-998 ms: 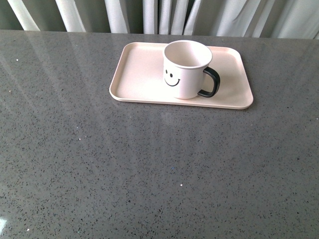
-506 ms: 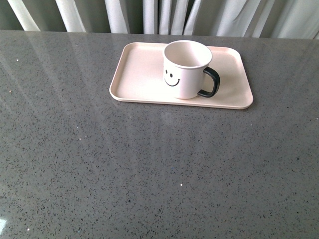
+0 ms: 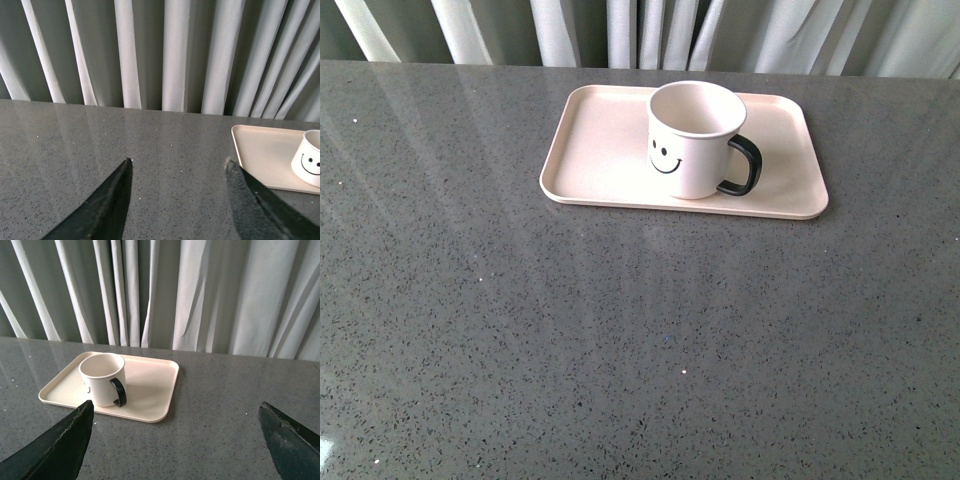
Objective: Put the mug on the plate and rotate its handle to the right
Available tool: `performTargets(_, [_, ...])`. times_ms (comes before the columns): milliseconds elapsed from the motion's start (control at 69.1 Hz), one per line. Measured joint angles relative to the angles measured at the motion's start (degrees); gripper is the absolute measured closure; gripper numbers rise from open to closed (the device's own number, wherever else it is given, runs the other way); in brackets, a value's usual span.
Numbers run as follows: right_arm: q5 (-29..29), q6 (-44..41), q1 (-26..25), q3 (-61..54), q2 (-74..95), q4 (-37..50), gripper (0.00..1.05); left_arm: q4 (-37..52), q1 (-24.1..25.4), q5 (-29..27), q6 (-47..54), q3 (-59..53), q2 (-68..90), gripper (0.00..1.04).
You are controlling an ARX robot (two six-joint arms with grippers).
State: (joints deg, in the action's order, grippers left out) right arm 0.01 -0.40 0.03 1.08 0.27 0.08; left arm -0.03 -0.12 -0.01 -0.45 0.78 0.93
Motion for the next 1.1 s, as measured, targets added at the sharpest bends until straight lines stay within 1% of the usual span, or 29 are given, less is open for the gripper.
performTargets(29, [0.0,0.0,0.0,0.0,0.0,0.0,0.09,0.0,0.0,0.0,0.0,0.0,0.0,0.27])
performTargets(87, [0.0,0.0,0.0,0.0,0.0,0.0,0.09,0.0,0.0,0.0,0.0,0.0,0.0,0.18])
performTargets(130, [0.0,0.0,0.0,0.0,0.0,0.0,0.09,0.0,0.0,0.0,0.0,0.0,0.0,0.08])
performTargets(217, [0.0,0.0,0.0,0.0,0.0,0.0,0.09,0.0,0.0,0.0,0.1,0.0,0.0,0.10])
performTargets(232, [-0.7,-0.1,-0.2,0.2,0.5,-0.5,0.09,0.0,0.0,0.0,0.1,0.0,0.0,0.10])
performTargets(246, [-1.9,-1.0,-0.5,0.6,1.3,-1.8,0.09,0.0,0.0,0.0,0.1,0.0,0.0,0.09])
performTargets(260, [-5.7,-2.5,-1.6,2.4,3.3,-6.2,0.09,0.0,0.0,0.0,0.1,0.0,0.0,0.09])
performTargets(275, [-7.7,-2.9,-2.2,3.6,4.8,-8.8,0.09,0.0,0.0,-0.1,0.1,0.0,0.0,0.09])
performTargets(289, [-12.3,-6.3,-4.2,7.3,10.9,-16.0,0.09,0.0,0.0,-0.1,0.1,0.0,0.0,0.09])
performTargets(304, [-15.0,-8.2,-5.3,9.8,15.8,-19.7,0.09,0.0,0.0,0.0,0.1,0.0,0.0,0.09])
performTargets(318, [-17.0,-9.9,-6.3,12.2,20.5,-22.0,0.09,0.0,0.0,0.1,0.1,0.0,0.0,0.09])
performTargets(333, [-18.3,-11.0,-6.8,14.1,25.1,-22.4,0.09,0.0,0.0,0.1,0.2,0.0,0.0,0.09])
performTargets(362, [-18.2,-13.7,-7.7,18.6,35.4,-19.0,0.09,0.0,0.0,0.0,0.2,0.0,0.0,0.09])
performTargets(405, [-18.3,-14.9,-8.1,23.3,44.6,-13.6,0.09,0.0,0.0,0.0,0.2,0.0,0.0,0.09])
performTargets(492, [-17.1,-15.2,-7.9,30.4,58.0,-6.2,0.09,0.0,0.0,0.0,0.2,0.0,0.0,0.09])
performTargets(622, [-14.6,-14.3,-5.4,39.7,75.1,0.1,0.09,0.0,0.0,0.0,0.2,0.0,0.0,0.09])
performTargets(723, [-13.3,-12.7,-2.4,46.2,85.5,1.4,0.09,0.0,0.0,0.0,0.2,0.0,0.0,0.09])
performTargets(912, [-10.4,-7.7,3.7,59.9,101.4,0.4,0.09,0.0,0.0,0.0,0.2,0.0,0.0,0.09])
performTargets(1100, [-9.2,-3.0,6.9,70.0,111.0,-3.5,0.09,0.0,0.0,0.0,0.2,0.0,0.0,0.09])
